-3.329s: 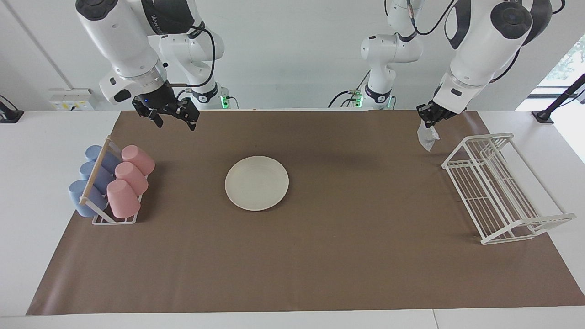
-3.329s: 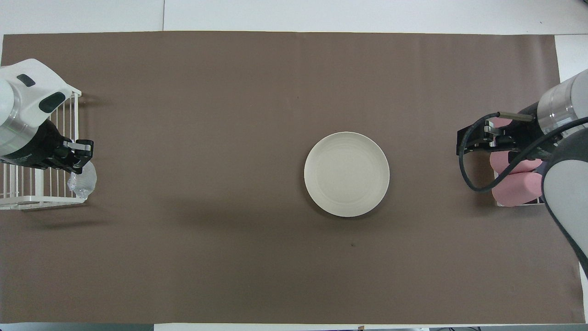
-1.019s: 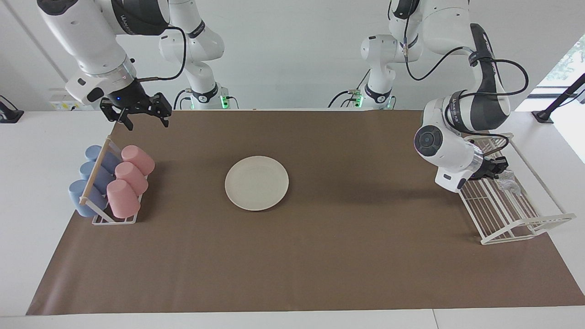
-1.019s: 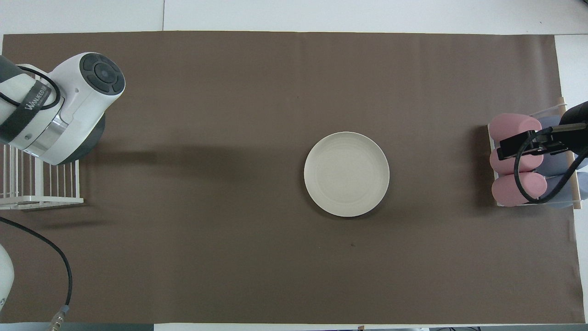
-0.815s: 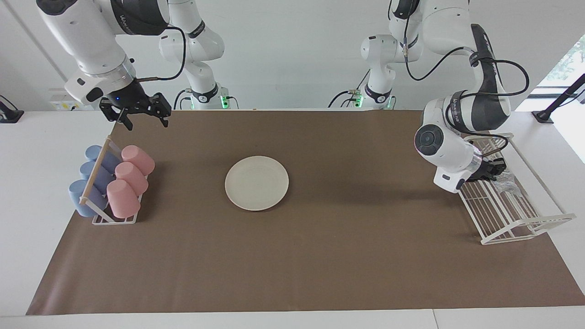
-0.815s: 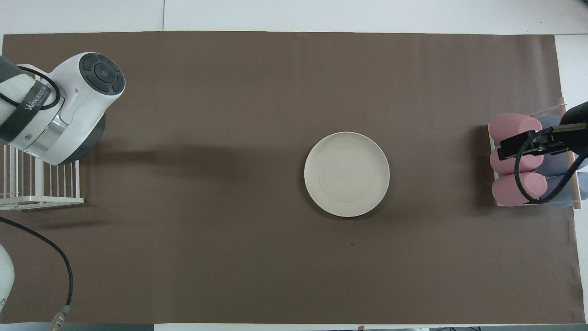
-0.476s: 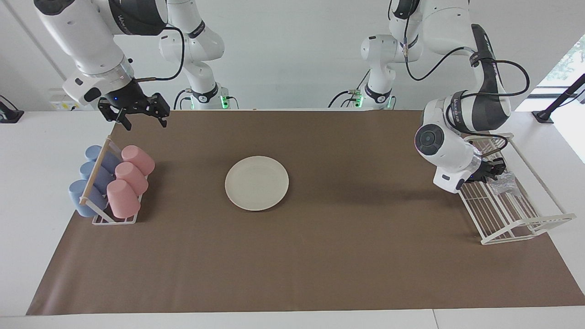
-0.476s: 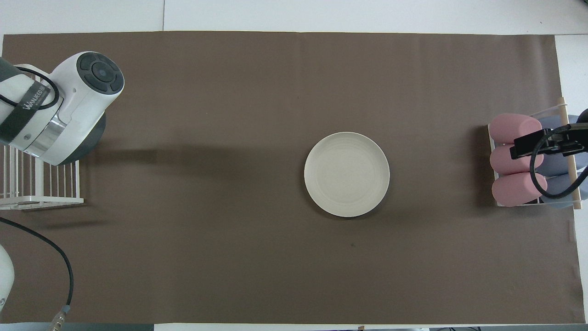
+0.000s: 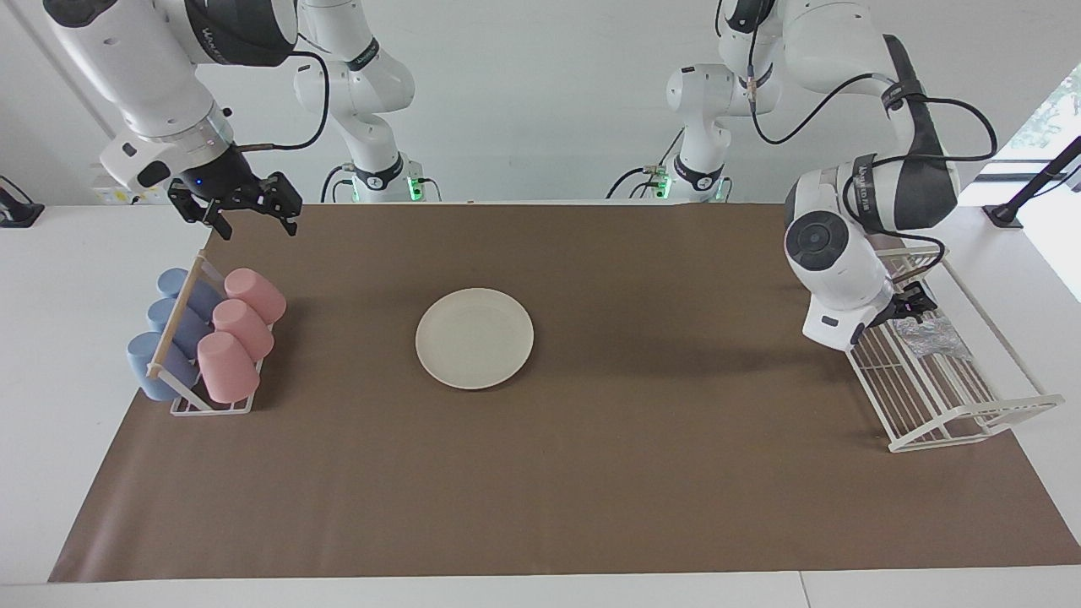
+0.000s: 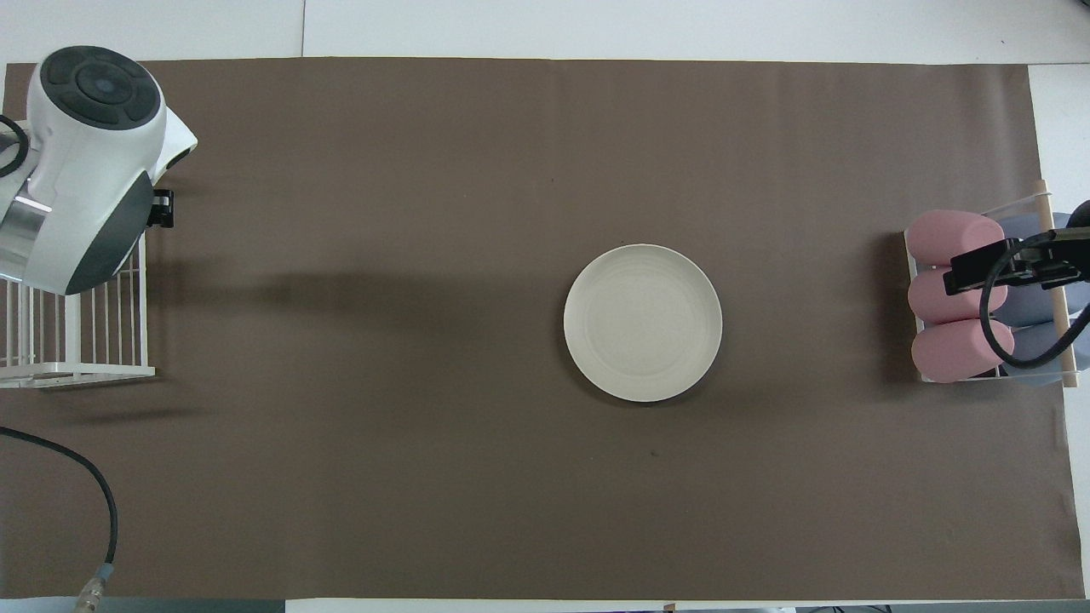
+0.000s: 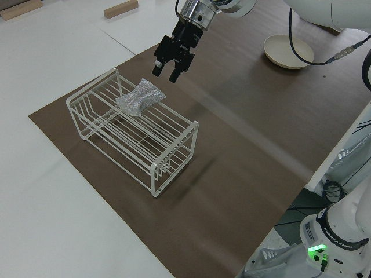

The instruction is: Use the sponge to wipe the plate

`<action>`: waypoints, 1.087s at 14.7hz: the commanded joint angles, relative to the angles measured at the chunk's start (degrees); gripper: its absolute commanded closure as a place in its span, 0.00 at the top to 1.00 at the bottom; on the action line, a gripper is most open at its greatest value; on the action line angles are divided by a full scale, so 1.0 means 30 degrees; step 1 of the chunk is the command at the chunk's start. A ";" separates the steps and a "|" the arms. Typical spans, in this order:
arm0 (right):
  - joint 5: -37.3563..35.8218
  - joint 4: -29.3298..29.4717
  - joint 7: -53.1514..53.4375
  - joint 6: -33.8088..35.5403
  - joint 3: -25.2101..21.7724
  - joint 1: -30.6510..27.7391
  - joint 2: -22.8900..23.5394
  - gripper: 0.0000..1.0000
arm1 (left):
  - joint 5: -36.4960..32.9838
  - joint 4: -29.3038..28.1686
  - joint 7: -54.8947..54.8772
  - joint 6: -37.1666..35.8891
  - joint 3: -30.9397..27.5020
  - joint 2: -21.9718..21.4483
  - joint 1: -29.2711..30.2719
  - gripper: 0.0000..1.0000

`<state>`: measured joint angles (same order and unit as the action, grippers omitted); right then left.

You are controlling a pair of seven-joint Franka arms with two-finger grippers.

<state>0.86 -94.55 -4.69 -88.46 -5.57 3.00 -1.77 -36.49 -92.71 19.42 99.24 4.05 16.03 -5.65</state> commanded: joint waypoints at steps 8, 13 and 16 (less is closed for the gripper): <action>-0.0052 -0.0562 0.0099 -0.0102 0.0158 0.0054 -0.0523 1.00 | 1.0810 0.1547 -0.0351 -0.3864 -0.0090 -0.5309 0.1737 1.00; -0.0052 -0.0591 0.0216 -0.0102 0.0158 0.0054 -0.0523 1.00 | 1.2485 0.0848 -0.1873 -0.6212 -0.0295 -0.6952 0.1474 1.00; -0.0052 -0.0562 0.0187 -0.0073 0.0158 -0.0004 -0.0523 1.00 | 1.3102 -0.0268 -0.3566 -0.5572 -0.0296 -0.7189 0.1415 1.00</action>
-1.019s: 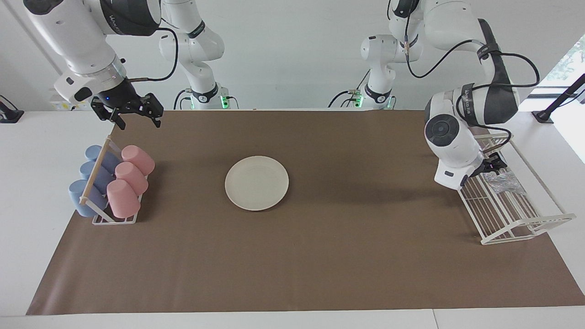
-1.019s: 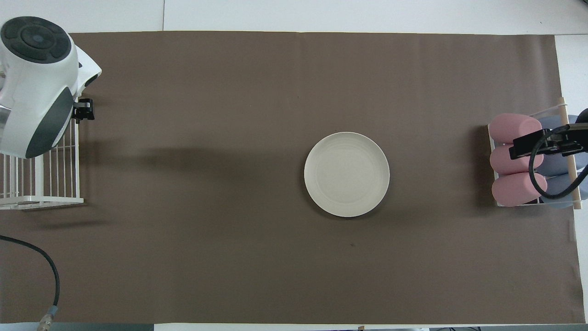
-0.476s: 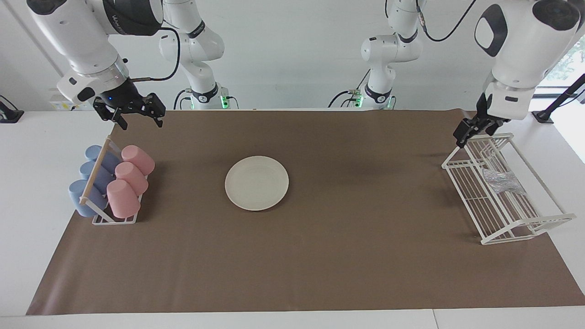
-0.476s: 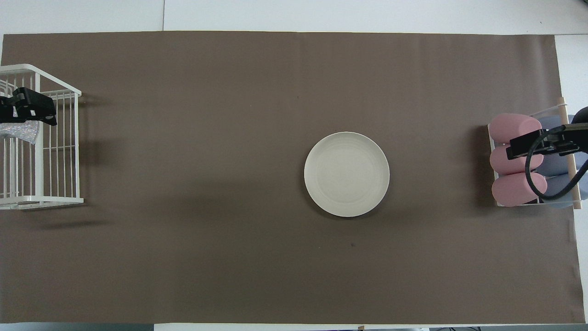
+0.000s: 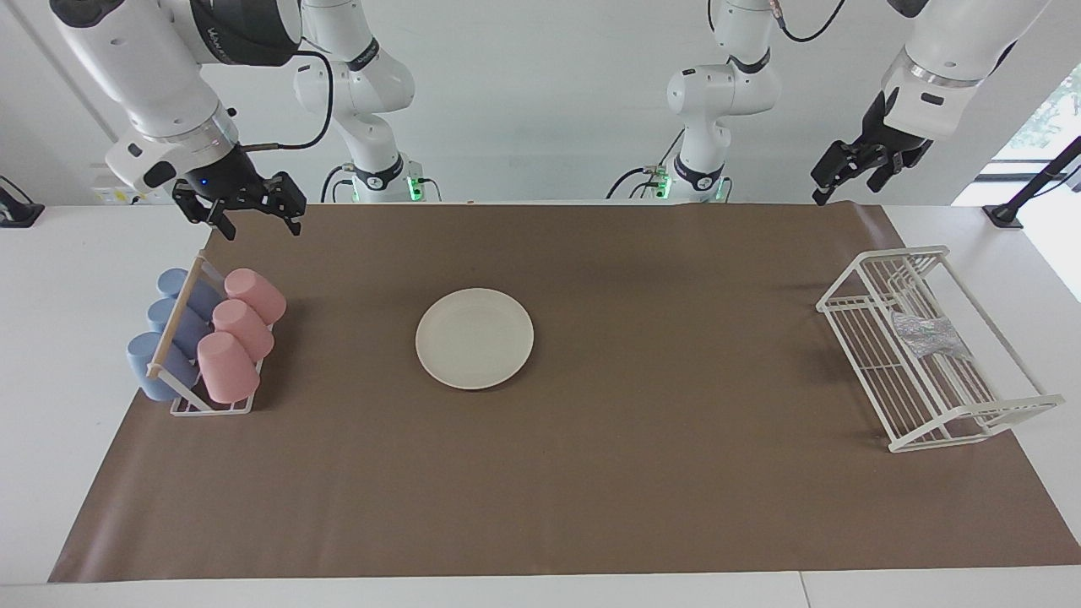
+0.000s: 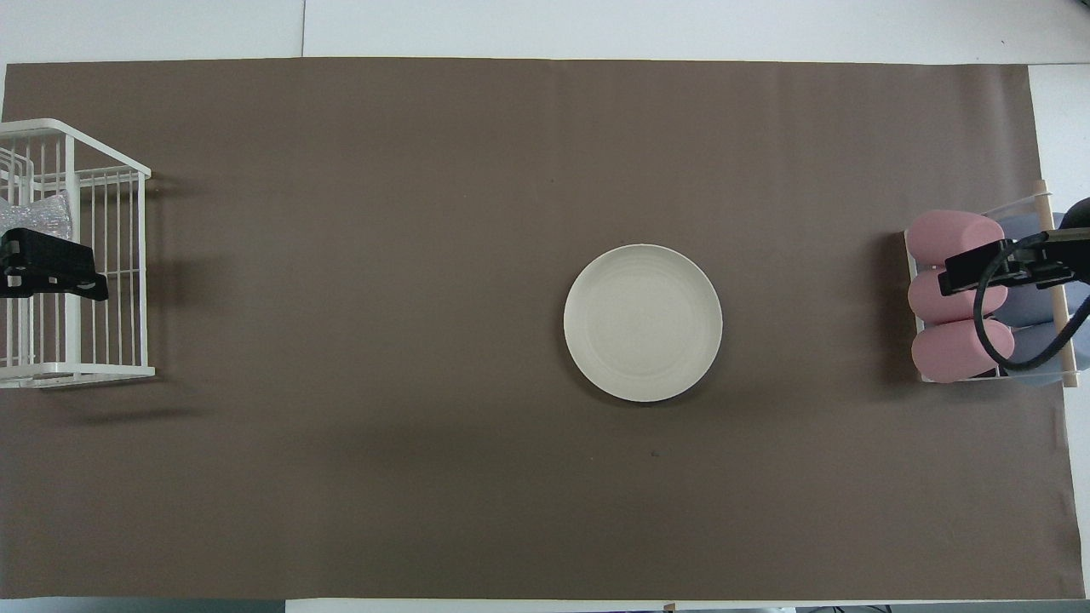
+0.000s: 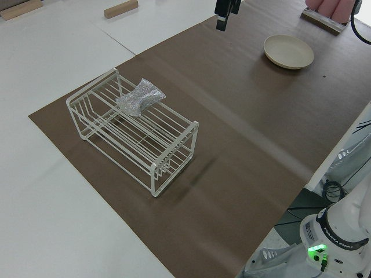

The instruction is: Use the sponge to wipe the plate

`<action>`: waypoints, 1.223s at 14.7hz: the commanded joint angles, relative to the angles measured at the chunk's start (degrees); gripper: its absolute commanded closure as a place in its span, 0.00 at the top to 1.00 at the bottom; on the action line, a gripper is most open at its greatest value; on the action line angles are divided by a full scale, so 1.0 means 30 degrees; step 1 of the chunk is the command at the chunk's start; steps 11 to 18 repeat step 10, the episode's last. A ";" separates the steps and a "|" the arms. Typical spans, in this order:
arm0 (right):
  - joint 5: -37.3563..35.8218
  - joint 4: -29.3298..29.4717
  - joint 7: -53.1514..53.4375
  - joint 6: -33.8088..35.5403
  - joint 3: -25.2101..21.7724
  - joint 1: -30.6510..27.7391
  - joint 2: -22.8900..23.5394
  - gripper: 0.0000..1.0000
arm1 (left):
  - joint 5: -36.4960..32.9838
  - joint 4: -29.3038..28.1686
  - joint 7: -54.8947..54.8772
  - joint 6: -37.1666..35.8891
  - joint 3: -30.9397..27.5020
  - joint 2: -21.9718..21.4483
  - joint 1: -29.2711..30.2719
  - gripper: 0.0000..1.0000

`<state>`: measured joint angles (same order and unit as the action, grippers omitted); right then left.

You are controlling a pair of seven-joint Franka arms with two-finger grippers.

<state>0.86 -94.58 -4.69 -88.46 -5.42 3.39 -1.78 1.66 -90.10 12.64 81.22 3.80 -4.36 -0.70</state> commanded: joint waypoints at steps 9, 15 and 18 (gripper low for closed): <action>-0.0052 -0.0554 0.0187 -0.0103 0.0108 -0.0106 -0.0519 1.00 | 0.0412 -0.1081 -0.2249 0.0819 -0.0211 -0.0216 -0.0498 1.00; -0.0052 -0.0554 0.0187 -0.0103 0.0108 -0.0106 -0.0519 1.00 | 0.0412 -0.1081 -0.2249 0.0848 -0.0211 -0.0216 -0.0469 1.00; -0.0052 -0.0554 0.0187 -0.0103 0.0108 -0.0106 -0.0519 1.00 | 0.0412 -0.1081 -0.2249 0.0848 -0.0211 -0.0216 -0.0469 1.00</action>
